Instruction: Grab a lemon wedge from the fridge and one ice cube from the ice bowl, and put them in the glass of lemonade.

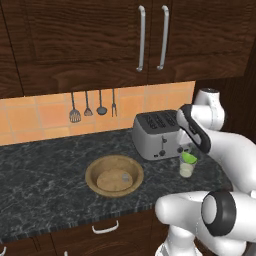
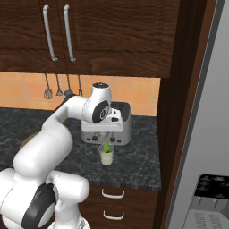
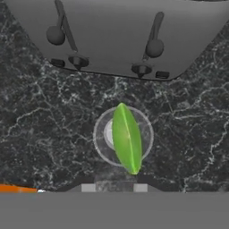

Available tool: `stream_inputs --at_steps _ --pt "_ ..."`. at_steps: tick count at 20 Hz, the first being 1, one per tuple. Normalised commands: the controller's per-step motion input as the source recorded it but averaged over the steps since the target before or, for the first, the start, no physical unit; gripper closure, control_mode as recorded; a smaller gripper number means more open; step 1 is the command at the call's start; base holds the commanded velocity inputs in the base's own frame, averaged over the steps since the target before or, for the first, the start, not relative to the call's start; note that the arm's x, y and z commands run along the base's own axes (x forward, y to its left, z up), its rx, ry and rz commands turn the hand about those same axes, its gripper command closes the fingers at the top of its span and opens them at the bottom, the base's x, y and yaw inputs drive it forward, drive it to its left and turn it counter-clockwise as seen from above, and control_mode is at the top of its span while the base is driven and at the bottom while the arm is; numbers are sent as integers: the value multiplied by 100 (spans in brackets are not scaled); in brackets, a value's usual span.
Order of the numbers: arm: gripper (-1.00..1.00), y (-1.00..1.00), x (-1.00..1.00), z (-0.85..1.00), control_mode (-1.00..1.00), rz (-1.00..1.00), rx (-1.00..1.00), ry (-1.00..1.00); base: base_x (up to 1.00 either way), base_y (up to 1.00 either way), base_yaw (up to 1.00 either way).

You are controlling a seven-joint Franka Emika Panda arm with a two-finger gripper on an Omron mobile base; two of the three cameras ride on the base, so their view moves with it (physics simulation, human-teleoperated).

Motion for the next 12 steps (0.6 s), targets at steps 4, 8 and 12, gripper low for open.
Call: stream_inputs --at_steps 4,8,12 --pt "100 0 33 -1 -100 0 0 0 0 0 0" --pt "100 -1 0 -11 -100 0 0 1 0 0 0" --pt "100 0 0 -21 -100 0 0 0 0 0 0"
